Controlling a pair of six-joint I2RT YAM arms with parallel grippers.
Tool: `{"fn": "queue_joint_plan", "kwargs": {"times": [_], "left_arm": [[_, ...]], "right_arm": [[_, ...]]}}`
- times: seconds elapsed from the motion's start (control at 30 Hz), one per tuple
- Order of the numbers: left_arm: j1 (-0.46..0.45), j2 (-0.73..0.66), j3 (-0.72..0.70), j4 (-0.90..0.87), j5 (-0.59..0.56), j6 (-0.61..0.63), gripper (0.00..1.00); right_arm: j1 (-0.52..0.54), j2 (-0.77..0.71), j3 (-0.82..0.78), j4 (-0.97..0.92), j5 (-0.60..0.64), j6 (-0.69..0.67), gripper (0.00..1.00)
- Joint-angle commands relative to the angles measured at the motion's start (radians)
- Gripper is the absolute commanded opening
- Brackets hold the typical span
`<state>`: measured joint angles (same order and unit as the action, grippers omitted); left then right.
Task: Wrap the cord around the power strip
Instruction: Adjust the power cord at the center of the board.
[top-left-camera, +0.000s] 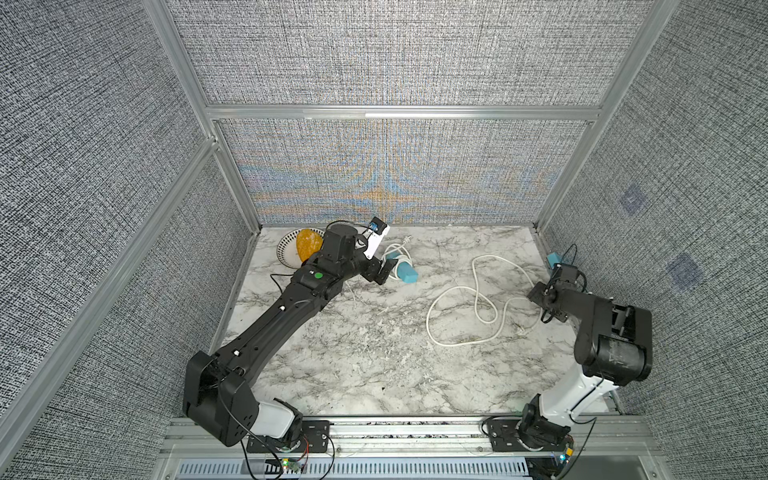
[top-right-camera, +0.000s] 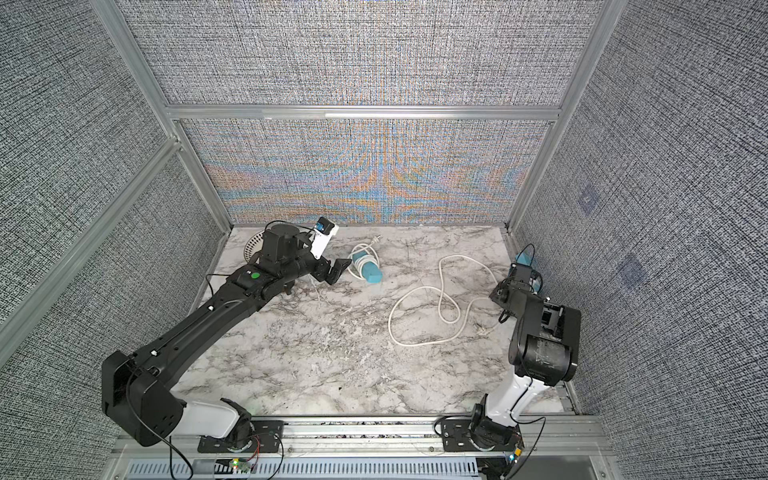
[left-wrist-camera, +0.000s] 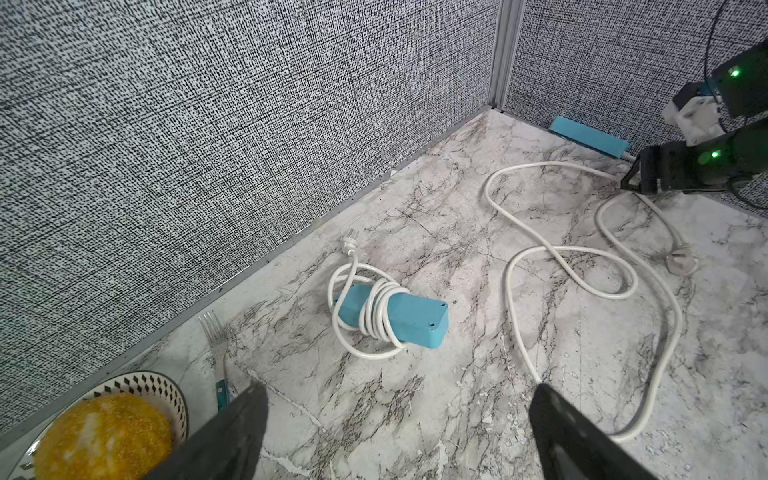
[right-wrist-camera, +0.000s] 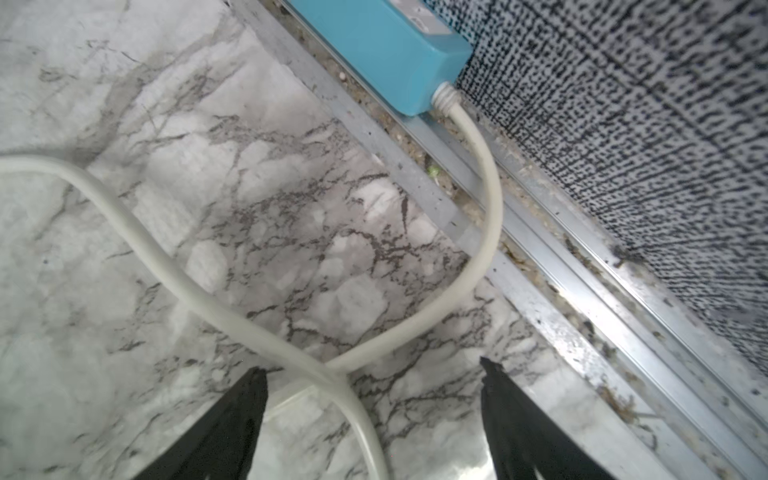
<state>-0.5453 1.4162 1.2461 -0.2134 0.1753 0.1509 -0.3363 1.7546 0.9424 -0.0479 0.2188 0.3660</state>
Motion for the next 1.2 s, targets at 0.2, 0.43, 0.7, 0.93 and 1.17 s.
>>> {"fn": "queue_joint_plan", "kwargs": {"times": [0.2, 0.43, 0.7, 0.93, 1.17], "left_arm": [[0.000, 0.007, 0.003, -0.039, -0.002, 0.050, 1.00], [0.000, -0.007, -0.008, -0.051, -0.077, 0.066, 1.00], [0.000, -0.030, -0.007, -0.052, -0.085, 0.065, 1.00], [0.000, -0.071, -0.020, -0.036, -0.091, 0.047, 1.00], [0.000, -0.098, -0.019, -0.032, -0.066, 0.035, 1.00]], "right_arm": [[0.024, 0.148, 0.117, -0.099, -0.002, -0.012, 0.84], [0.038, 0.174, 0.127, -0.112, 0.028, -0.054, 0.64], [0.148, 0.150, 0.081, -0.123, 0.016, -0.115, 0.05], [0.264, -0.084, -0.005, -0.116, 0.041, -0.135, 0.00], [0.433, -0.289, -0.009, -0.217, 0.064, -0.115, 0.00]]}}
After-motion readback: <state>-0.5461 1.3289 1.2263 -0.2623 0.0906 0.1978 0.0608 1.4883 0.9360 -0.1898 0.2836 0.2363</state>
